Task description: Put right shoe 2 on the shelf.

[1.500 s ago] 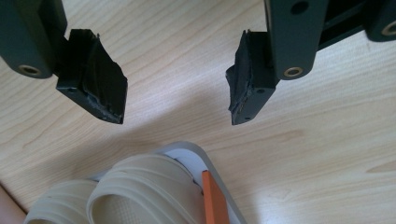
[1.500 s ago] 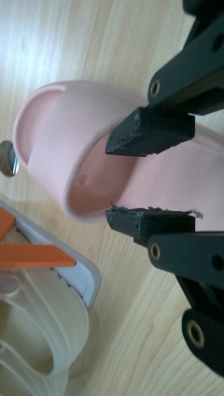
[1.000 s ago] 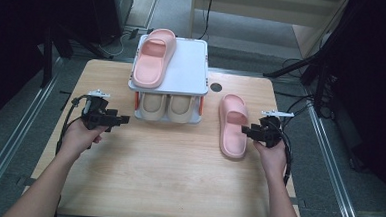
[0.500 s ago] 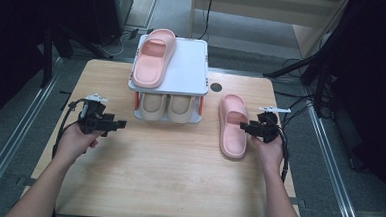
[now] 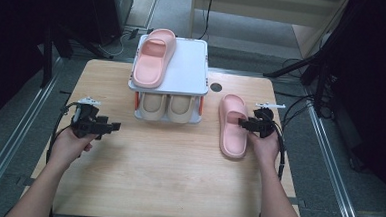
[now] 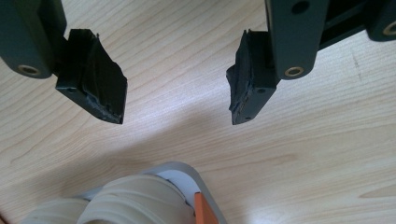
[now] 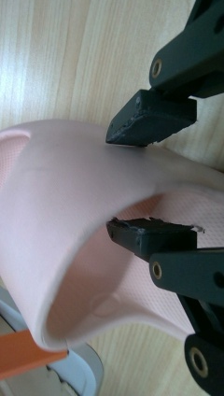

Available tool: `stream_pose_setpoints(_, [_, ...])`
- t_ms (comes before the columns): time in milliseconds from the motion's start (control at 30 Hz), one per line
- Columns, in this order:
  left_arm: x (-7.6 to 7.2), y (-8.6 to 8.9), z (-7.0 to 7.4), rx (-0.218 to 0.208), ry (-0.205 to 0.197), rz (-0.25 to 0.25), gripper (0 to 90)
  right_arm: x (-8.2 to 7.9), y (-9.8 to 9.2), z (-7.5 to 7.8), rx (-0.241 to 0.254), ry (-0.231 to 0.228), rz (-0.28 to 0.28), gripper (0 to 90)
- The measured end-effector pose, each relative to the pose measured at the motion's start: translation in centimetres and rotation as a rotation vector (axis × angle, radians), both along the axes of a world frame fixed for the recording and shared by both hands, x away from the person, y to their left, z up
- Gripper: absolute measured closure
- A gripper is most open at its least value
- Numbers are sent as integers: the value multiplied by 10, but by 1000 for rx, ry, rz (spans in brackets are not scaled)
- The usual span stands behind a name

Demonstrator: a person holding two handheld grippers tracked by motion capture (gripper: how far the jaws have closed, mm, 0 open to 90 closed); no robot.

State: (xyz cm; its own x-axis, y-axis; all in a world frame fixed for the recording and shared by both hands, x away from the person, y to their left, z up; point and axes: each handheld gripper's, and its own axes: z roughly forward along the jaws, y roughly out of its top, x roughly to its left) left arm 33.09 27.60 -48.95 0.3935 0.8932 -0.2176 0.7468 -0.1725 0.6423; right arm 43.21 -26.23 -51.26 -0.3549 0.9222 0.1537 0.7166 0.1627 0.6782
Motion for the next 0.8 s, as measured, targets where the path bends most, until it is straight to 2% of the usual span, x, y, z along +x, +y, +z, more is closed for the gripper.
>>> stream_pose_setpoints(133, [-2,1,0,4,0,8,367,6,0,-3,-17,-3,-20,552])
stream_pose_setpoints(400, [-4,4,-1,1,2,20,367,10,-2,-4,8,13,-30,600])
stream_pose_setpoints(567, [-4,0,1,-29,-3,11,367,10,0,-1,-31,-1,-17,675])
stream_pose_setpoints(667, [-4,-4,1,-17,-5,-9,367,11,2,1,-63,-9,-23,747])
stream_pose_setpoints(800, [-3,-9,-1,-12,7,-24,367,11,2,3,-43,12,-37,801])
